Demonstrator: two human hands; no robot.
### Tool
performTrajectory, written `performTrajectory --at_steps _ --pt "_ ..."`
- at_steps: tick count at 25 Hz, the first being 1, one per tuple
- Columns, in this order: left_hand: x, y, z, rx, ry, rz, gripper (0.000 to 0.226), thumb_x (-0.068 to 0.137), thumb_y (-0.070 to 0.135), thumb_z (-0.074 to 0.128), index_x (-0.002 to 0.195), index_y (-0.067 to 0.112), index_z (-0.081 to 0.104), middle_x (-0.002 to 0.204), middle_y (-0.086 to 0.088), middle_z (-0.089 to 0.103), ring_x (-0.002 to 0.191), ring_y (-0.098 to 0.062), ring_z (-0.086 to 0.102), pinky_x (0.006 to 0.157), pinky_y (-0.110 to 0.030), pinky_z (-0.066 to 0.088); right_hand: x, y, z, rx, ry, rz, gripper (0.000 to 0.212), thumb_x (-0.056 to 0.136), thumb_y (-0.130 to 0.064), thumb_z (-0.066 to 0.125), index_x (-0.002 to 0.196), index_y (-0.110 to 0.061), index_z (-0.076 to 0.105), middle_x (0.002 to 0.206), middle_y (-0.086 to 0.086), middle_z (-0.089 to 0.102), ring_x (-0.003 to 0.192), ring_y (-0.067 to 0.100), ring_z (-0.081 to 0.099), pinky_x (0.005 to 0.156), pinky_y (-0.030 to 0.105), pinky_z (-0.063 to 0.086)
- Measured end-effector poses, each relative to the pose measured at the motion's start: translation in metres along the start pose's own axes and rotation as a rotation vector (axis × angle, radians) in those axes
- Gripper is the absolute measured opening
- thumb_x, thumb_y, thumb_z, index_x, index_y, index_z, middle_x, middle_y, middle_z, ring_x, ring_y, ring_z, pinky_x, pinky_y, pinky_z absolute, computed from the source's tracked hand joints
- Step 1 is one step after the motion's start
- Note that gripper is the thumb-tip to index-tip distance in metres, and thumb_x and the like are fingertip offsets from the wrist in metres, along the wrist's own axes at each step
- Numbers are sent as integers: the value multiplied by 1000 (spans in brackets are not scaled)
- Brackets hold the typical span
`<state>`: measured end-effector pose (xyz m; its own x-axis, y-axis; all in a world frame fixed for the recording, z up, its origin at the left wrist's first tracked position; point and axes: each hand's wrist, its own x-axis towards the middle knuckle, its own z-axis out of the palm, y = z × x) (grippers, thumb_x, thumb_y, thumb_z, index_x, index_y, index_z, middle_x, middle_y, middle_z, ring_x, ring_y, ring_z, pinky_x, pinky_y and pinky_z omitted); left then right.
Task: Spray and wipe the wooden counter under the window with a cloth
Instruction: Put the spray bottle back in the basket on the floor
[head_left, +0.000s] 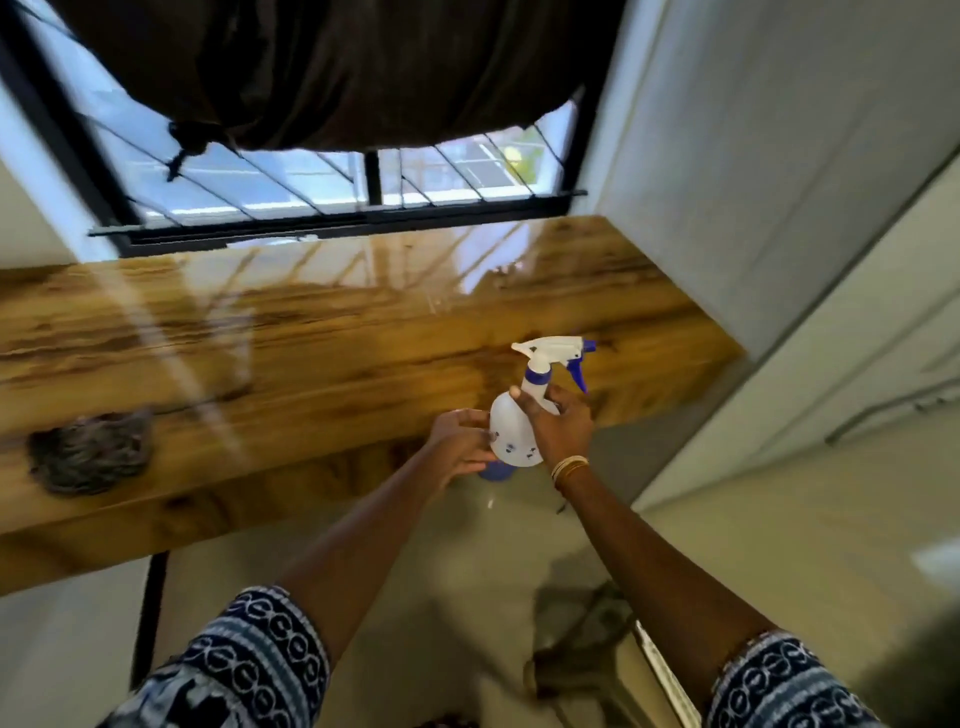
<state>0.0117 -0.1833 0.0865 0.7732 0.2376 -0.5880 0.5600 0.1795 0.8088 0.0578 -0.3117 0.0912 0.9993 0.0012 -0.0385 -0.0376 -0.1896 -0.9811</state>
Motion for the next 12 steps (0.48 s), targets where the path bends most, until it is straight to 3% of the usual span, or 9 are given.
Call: performTrajectory --at_steps 5,8,10,12 --pt "27 -37 98 158 -151 -37 35 91 7 62 125 8 54 110 -9 63 93 -30 68 90 -43 53 -6 56 -89 0 212 104 26 76 -26 81 98 -15 71 95 -2 71 87 10 63 80 22 48" --pt "35 -76 157 252 -228 -115 37 91 8 62 127 11 53 109 -9 64 85 -25 66 77 -35 54 -17 104 -139 -13 323 220 32 77 -27 80 104 -11 72 98 0 71 87 12 62 79 24 48" --pt "39 -107 193 319 -266 -154 41 89 4 61 127 15 52 116 -10 64 93 -26 66 75 -33 53 -24 139 -170 -50 339 283 34 78 -31 79 105 -10 72 98 3 72 89 17 64 79 27 48" --pt "37 -137 222 367 -302 -198 45 88 1 58 129 16 49 125 -10 61 103 -26 62 83 -35 52 -32 171 -196 -99 314 304 34 79 -29 78 106 -9 72 97 5 72 88 17 64 80 28 48"
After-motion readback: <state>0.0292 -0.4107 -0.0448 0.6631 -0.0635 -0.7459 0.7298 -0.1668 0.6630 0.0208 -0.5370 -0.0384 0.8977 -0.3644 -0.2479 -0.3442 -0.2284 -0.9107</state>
